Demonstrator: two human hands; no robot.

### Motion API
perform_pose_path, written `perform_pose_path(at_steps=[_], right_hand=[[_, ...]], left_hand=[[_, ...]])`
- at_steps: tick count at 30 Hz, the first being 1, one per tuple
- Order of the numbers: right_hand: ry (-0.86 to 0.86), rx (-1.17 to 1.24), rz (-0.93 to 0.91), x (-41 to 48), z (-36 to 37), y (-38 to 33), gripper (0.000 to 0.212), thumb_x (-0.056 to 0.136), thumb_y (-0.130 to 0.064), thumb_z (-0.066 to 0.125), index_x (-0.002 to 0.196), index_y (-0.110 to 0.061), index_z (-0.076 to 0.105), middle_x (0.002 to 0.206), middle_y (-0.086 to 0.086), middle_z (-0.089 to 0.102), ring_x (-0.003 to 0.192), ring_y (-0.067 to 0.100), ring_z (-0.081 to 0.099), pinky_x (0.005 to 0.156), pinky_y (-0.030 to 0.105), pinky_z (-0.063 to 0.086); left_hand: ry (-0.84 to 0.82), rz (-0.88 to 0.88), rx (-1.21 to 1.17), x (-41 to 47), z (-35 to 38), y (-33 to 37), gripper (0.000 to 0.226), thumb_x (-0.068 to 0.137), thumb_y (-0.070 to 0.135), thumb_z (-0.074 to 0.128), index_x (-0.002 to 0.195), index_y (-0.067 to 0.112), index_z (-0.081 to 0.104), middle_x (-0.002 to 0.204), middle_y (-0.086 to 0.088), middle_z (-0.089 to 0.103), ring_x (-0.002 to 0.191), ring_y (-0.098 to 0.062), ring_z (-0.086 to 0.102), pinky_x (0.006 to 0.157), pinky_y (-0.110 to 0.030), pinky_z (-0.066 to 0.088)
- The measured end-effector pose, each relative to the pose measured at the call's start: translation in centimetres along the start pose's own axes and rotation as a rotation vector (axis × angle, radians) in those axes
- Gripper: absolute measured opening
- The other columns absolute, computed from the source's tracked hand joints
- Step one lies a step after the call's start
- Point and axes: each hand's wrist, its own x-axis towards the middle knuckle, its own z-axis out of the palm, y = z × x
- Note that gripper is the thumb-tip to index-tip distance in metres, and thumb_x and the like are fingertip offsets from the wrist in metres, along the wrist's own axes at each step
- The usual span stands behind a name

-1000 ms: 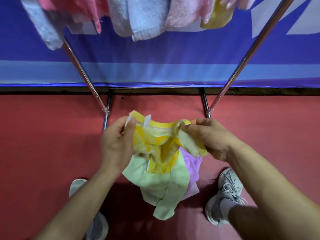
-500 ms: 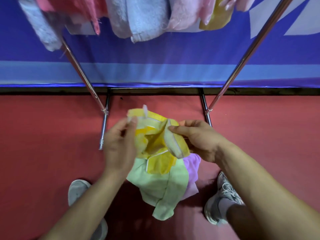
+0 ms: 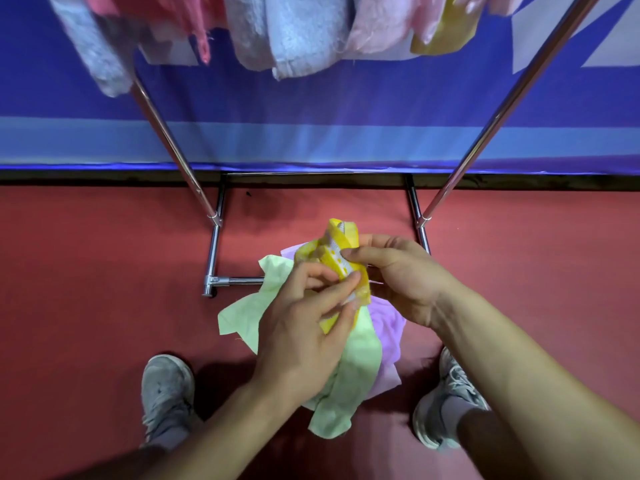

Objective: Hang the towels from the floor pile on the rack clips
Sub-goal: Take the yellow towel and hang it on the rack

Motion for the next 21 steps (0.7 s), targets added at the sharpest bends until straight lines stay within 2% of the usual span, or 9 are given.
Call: perform_pose_path(at_steps=[3,5,7,9,11,13,17,19,21], right_hand=[[0.031,-0.108,-0.079,0.2,-0.2,0.2,0.015,0.09,0.0,0.063,0.098,-0.01,0.07,0.082,0.015,0.068,0.069,0.025,0.059,0.059,0.028,0.048],[-0.015,-0.27,-0.173,0.0,-0.3,0.3,0.014,0.087,-0.004,0.063,0.096,-0.014,0.069,0.075,0.013,0.061,0.066,0.023,0.05,0.055,0.027,0.037],[-0.097,-0.373,-0.245,-0.5,-0.2,0.2,0.017,0.093,0.0,0.059,0.096,-0.014,0.068,0.063,-0.004,0.06,0.055,0.012,0.051,0.05,0.02,0.038],[-0.18,-0.423,-0.265,-0.8,-0.1,0.3,0.026,0.098,0.006,0.052,0.095,-0.015,0.067,0.06,-0.015,0.06,0.051,-0.002,0.051,0.05,0.012,0.04],[-0.246,-0.442,-0.26,-1.1,0.1,0.4,0.027,0.099,0.005,0.052,0.092,-0.017,0.068,0.062,-0.014,0.062,0.053,-0.002,0.053,0.051,0.012,0.042],[-0.297,-0.456,-0.261,-1.5,0.3,0.3,0.021,0.097,-0.001,0.055,0.089,-0.017,0.067,0.066,-0.012,0.064,0.056,0.0,0.056,0.053,0.014,0.044],[-0.243,-0.49,-0.312,-1.4,-0.3,0.0,0.016,0.085,-0.014,0.052,0.089,-0.017,0.067,0.066,-0.015,0.062,0.056,-0.001,0.051,0.054,0.013,0.041],[-0.197,-0.497,-0.334,-1.2,-0.9,0.0,0.015,0.089,-0.007,0.056,0.089,-0.017,0.068,0.064,-0.015,0.058,0.054,-0.001,0.047,0.052,0.013,0.039],[-0.173,-0.522,-0.34,-1.0,-1.5,0.1,0.013,0.091,-0.004,0.064,0.091,-0.016,0.068,0.068,-0.008,0.06,0.059,0.004,0.051,0.056,0.018,0.044]], left_hand=[[-0.106,-0.143,-0.103,0.2,-0.5,0.6,0.029,0.089,0.042,0.052,0.098,0.035,0.078,0.094,0.021,0.072,0.09,-0.001,0.069,0.078,-0.031,0.058],[-0.029,-0.306,-0.161,1.0,-1.1,0.4,0.031,0.085,0.044,0.048,0.091,0.036,0.077,0.083,0.02,0.075,0.082,0.0,0.071,0.078,-0.037,0.058],[0.08,-0.338,-0.058,2.1,-2.1,-1.0,0.019,0.088,0.034,0.057,0.1,0.036,0.072,0.086,0.018,0.074,0.084,-0.002,0.071,0.081,-0.039,0.058],[0.051,-0.348,0.019,3.1,-2.9,-2.7,0.04,0.089,0.012,0.065,0.119,0.039,0.064,0.106,0.018,0.071,0.095,-0.003,0.069,0.088,-0.038,0.057],[-0.035,-0.405,-0.136,3.6,-3.4,-4.0,0.07,0.085,-0.007,0.062,0.136,0.04,0.053,0.125,0.016,0.063,0.111,-0.006,0.065,0.095,-0.032,0.055],[-0.119,-0.469,-0.402,3.9,-3.6,-4.7,0.083,0.078,-0.013,0.061,0.141,0.04,0.047,0.125,0.013,0.064,0.116,-0.008,0.064,0.09,-0.023,0.054],[-0.268,-0.503,-0.535,4.0,-4.3,-5.0,0.054,0.078,0.003,0.076,0.125,0.027,0.065,0.109,-0.004,0.077,0.104,-0.015,0.071,0.09,-0.025,0.055],[-0.227,-0.492,-0.519,4.1,-4.5,-4.7,0.028,0.086,0.006,0.075,0.112,0.017,0.072,0.103,-0.005,0.078,0.099,-0.017,0.073,0.092,-0.03,0.055],[-0.146,-0.481,-0.522,4.0,-4.5,-4.2,0.017,0.084,0.017,0.074,0.101,0.013,0.076,0.096,-0.005,0.079,0.091,-0.016,0.074,0.088,-0.036,0.055]])
